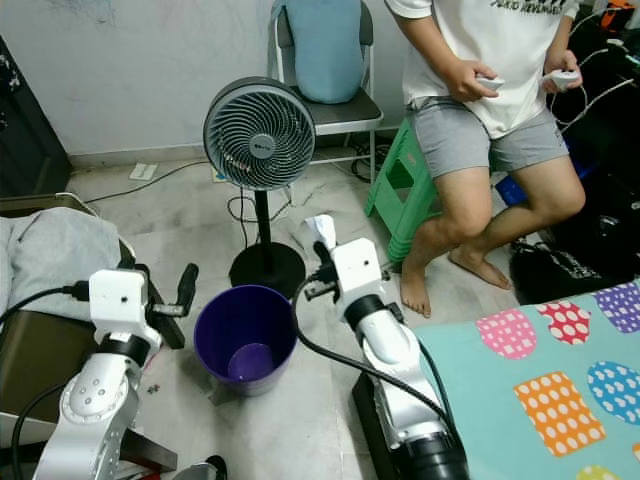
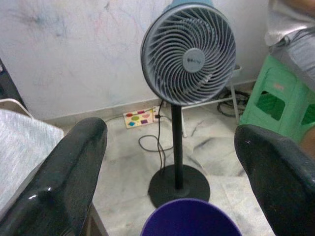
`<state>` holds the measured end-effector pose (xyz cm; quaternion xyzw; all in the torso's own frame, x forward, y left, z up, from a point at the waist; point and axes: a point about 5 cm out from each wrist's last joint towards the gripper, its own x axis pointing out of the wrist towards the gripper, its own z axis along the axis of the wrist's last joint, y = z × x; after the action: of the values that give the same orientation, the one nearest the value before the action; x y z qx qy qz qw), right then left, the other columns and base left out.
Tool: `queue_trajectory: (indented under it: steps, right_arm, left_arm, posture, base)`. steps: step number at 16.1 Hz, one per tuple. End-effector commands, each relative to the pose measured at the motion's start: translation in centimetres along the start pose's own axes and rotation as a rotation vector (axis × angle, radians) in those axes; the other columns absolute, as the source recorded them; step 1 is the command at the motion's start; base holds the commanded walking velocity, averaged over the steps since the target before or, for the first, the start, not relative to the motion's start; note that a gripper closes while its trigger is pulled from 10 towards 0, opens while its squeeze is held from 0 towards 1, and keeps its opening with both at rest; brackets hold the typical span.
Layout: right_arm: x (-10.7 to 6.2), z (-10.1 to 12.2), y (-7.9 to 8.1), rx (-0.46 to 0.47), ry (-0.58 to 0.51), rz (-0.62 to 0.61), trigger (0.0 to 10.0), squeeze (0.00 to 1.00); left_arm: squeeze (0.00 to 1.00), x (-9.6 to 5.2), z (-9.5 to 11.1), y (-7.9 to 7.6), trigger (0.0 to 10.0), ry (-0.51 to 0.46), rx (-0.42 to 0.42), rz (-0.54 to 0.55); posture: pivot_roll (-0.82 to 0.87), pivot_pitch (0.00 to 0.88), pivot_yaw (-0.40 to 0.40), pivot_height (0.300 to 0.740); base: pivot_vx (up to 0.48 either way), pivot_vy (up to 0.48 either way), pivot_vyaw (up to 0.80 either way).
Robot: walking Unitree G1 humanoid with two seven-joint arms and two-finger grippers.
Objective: Clean up the room
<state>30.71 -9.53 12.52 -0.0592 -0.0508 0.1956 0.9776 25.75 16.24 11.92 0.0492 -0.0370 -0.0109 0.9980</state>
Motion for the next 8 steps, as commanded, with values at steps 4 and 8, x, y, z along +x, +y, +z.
queue_trajectory:
  steps: [4,8]
  right_arm:
    - [0.2,0.1,-0.5,0.011,-0.021,-0.043,10.0,0.0]
    - [0.2,0.1,-0.7,0.003,-0.027,-0.049,10.0,0.0]
  left_arm:
    - [0.0,0.5,0.5,-0.1,10.0,-0.019,-0.002,-0.025]
    - [0.0,1.1,0.5,-0.1,10.0,-0.022,-0.005,-0.026]
  posture:
    - [0.06,0.061,-0.043,0.74]
    - [0.03,0.059,-0.046,0.74]
  base:
    - [0.0,0.0,0.0]
    - [0.0,0.0,0.0]
